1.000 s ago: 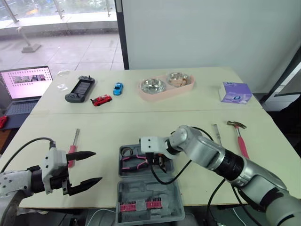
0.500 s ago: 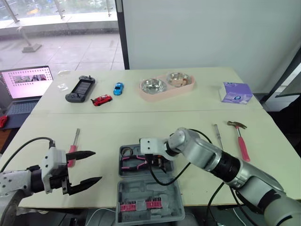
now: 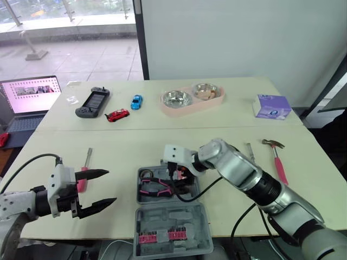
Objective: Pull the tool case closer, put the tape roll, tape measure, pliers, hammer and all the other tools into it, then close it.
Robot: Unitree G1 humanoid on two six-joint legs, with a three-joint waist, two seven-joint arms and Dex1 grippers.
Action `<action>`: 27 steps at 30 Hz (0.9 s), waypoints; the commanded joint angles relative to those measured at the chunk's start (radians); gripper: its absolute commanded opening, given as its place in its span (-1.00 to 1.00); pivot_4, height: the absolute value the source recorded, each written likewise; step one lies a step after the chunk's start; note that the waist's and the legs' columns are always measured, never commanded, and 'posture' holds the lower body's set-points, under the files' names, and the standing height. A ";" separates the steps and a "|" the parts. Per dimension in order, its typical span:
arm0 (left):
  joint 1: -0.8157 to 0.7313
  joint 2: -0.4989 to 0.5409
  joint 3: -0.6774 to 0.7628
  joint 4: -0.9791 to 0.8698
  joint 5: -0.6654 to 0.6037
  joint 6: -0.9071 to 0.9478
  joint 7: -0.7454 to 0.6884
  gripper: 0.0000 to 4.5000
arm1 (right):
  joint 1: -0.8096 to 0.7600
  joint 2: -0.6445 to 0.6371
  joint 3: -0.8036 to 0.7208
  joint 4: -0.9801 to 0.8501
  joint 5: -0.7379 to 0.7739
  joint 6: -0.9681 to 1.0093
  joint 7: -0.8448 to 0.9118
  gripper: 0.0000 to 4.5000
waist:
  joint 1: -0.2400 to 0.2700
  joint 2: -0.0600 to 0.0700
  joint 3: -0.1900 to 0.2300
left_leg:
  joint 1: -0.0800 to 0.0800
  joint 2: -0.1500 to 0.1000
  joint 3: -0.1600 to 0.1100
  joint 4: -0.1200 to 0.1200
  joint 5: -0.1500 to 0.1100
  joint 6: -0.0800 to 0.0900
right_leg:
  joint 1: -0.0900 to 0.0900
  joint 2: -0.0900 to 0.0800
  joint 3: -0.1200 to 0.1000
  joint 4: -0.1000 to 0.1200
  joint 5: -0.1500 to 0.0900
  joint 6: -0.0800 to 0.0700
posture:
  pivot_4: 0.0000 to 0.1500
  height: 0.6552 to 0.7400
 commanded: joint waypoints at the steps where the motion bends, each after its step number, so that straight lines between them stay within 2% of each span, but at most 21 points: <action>1: -0.006 0.014 0.017 0.002 -0.005 -0.009 -0.005 1.00 | 0.018 0.025 -0.029 -0.059 0.032 0.014 -0.025 0.73 | 0.000 0.000 0.000 | 0.000 0.000 0.000 0.000 0.000 0.000 | 0.000 0.000 0.000 0.000 0.000 0.000 | 1.00 0.62; 4: -0.009 0.015 0.015 0.006 -0.003 -0.009 -0.006 1.00 | 0.052 0.054 -0.019 -0.050 0.029 -0.003 -0.064 0.73 | 0.000 0.000 0.000 | 0.000 0.000 0.000 0.000 0.000 0.000 | 0.000 0.000 0.000 0.000 0.000 0.000 | 1.00 0.62; 5: -0.009 0.015 0.015 0.006 -0.003 -0.008 -0.006 1.00 | 0.061 0.062 -0.020 -0.046 0.028 -0.014 -0.075 0.49 | 0.000 0.000 0.000 | 0.000 0.000 0.000 0.000 0.000 0.000 | 0.000 0.000 0.000 0.000 0.000 0.000 | 1.00 0.62; 6: -0.009 0.016 0.015 0.006 -0.004 -0.008 -0.007 1.00 | 0.071 0.075 -0.029 -0.040 0.030 -0.019 -0.088 0.38 | 0.000 0.000 0.000 | 0.000 0.000 0.000 0.000 0.000 0.000 | 0.000 0.000 0.000 0.000 0.000 0.000 | 1.00 0.62; 12: -0.003 0.019 0.018 0.006 -0.004 -0.007 -0.014 1.00 | 0.115 0.120 -0.047 -0.019 0.042 -0.048 -0.147 -0.97 | 0.000 0.000 0.000 | 0.000 0.000 0.000 0.000 0.000 0.000 | 0.000 0.000 0.000 0.000 0.000 0.000 | 1.00 0.62; 27: 0.011 0.013 0.014 -0.009 -0.008 -0.001 -0.004 1.00 | 0.138 0.127 0.031 0.096 0.007 -0.088 -0.182 -0.99 | -0.002 0.000 0.000 | 0.000 0.000 0.000 0.000 0.000 0.000 | 0.000 0.000 0.000 0.000 0.000 0.000 | 1.00 0.62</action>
